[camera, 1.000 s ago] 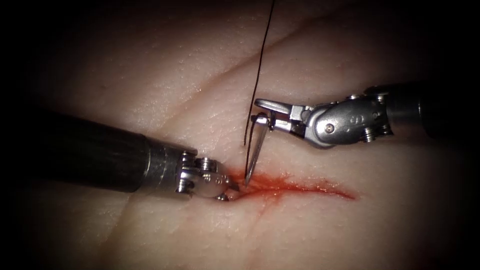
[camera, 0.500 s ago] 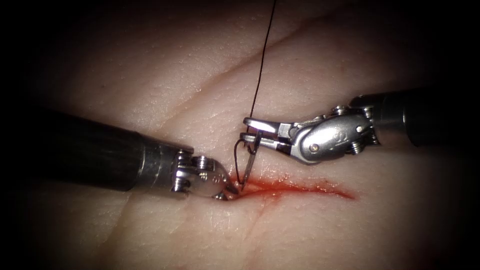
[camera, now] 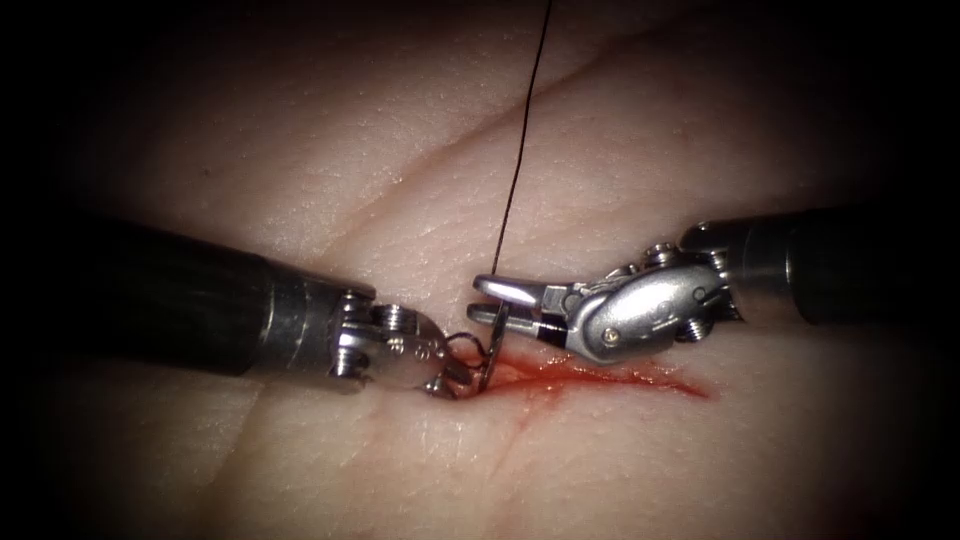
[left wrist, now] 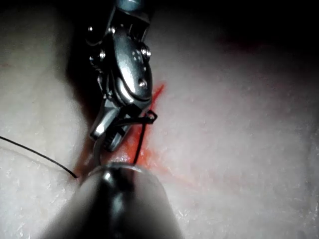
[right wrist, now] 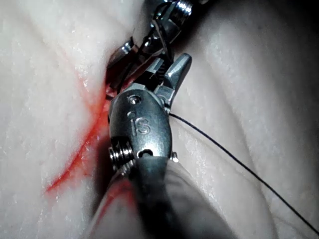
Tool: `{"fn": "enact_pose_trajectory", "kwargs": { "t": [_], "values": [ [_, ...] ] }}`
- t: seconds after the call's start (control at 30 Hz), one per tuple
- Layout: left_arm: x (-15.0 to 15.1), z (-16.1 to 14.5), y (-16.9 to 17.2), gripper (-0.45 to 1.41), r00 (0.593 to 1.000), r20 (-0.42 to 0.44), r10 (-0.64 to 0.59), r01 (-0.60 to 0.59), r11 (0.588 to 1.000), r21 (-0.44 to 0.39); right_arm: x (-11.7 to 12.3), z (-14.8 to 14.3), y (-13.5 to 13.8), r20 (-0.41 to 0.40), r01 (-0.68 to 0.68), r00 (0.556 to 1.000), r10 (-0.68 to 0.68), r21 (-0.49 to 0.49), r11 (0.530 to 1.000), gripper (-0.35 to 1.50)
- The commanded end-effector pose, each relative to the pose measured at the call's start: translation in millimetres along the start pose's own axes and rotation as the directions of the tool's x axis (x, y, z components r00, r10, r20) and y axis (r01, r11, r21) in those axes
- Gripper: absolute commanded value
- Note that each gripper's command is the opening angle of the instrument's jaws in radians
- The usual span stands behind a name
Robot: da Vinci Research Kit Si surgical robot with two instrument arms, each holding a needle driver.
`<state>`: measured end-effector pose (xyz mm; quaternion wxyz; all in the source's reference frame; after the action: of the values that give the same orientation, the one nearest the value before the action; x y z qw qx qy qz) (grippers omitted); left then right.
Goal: Wound Closure
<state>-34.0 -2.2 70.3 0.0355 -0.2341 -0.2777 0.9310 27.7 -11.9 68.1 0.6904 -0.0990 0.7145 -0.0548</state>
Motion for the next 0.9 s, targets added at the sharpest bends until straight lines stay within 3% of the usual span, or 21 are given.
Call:
{"fn": "enact_pose_trajectory", "kwargs": {
  "t": [0.03, 0.3, 0.33, 0.4, 0.47, 0.73, 0.9],
  "values": [
    [0.4, 0.4, 0.4, 0.12, 1.0, -0.004, -0.001, 0.001, 1.0, 0.001, -0.6, 0.5, -0.6, 0.0, -0.007, 1.0, 0.007, 0.002, 1.0, -0.35],
    [1.4, -4.2, 3.3, -0.01, 0.996, -0.089, 0.008, -0.001, 0.997, 0.076, -1.1, 0.1, -0.2, -0.009, -0.092, 0.996, 0.092, -0.001, 0.996, -0.35],
    [1.0, -6.8, 4.3, -0.11, 0.994, -0.113, 0.009, 0.006, 0.992, 0.127, -1.4, -0.2, 0.2, -0.017, -0.13, 0.991, 0.129, -0.009, 0.992, -0.35],
    [0.8, -7.8, 5.1, -0.13, 0.992, -0.123, 0.007, 0.013, 0.987, 0.158, -1.7, -0.4, 0.4, -0.016, -0.153, 0.988, 0.153, -0.01, 0.988, -0.35],
    [1.0, -7.6, 6.2, -0.15, 0.99, -0.14, 0.01, 0.017, 0.982, 0.189, -2.2, -0.5, 0.7, -0.016, -0.177, 0.984, 0.177, -0.018, 0.984, -0.35],
    [1.8, -2.9, 9.0, -0.23, 0.975, -0.222, 0.023, 0.02, 0.982, 0.19, -3.3, -0.1, 1.5, -0.008, -0.275, 0.962, 0.275, -0.021, 0.961, -0.35],
    [1.6, -1.6, 10.0, -0.23, 0.969, -0.246, 0.034, 0.013, 0.982, 0.191, -3.6, 0.5, 1.7, -0.009, -0.321, 0.947, 0.321, -0.031, 0.947, -0.35]
  ]
}}
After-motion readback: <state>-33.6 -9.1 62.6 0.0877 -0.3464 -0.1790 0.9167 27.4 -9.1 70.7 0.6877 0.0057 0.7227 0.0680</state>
